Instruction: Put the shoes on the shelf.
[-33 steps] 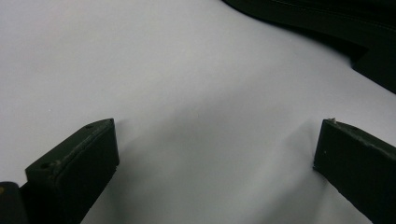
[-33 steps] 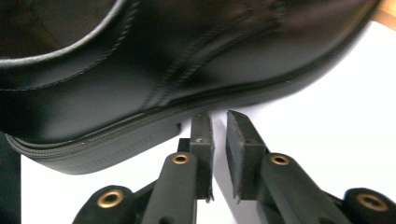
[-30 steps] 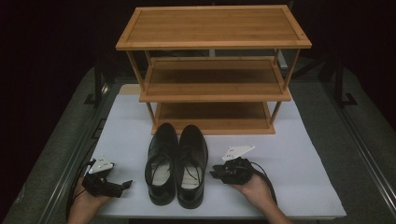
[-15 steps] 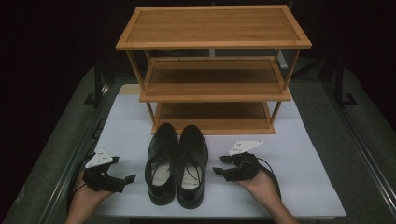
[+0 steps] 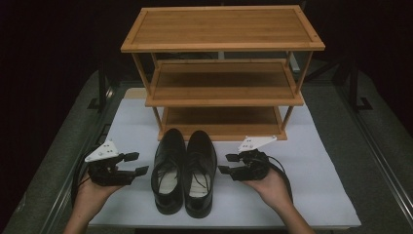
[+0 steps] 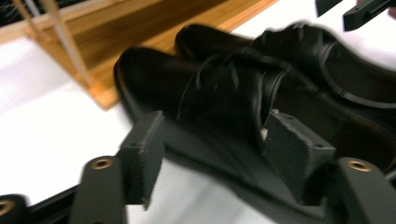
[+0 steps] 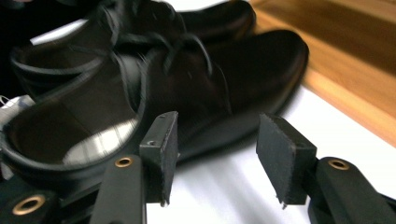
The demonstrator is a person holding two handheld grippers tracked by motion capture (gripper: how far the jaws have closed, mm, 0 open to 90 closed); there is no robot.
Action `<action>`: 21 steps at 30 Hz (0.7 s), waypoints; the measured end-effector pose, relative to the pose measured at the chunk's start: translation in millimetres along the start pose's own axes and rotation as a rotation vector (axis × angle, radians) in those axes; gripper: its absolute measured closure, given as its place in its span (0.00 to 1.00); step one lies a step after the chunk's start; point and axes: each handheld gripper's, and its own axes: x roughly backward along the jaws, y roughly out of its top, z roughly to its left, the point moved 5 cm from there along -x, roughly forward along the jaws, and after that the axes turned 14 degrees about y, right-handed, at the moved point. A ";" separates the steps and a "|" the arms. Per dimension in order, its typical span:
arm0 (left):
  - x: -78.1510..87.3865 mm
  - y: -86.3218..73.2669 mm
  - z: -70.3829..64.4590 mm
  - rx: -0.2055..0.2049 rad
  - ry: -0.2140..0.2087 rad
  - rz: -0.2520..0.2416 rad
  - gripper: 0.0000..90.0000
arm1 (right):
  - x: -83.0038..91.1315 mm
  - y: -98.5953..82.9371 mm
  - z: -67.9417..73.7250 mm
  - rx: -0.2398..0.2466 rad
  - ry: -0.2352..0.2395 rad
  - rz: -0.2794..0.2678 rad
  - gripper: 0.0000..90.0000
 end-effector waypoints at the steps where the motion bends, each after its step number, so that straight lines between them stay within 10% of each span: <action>1: -0.7 3.5 -1.2 -0.004 -0.007 -0.003 0.46 | -0.7 3.4 1.6 0.000 0.005 -0.003 0.53; 21: -36.8 17.7 -13.7 -0.030 -0.067 0.004 0.53 | -36.9 34.9 11.6 0.021 0.099 -0.004 0.50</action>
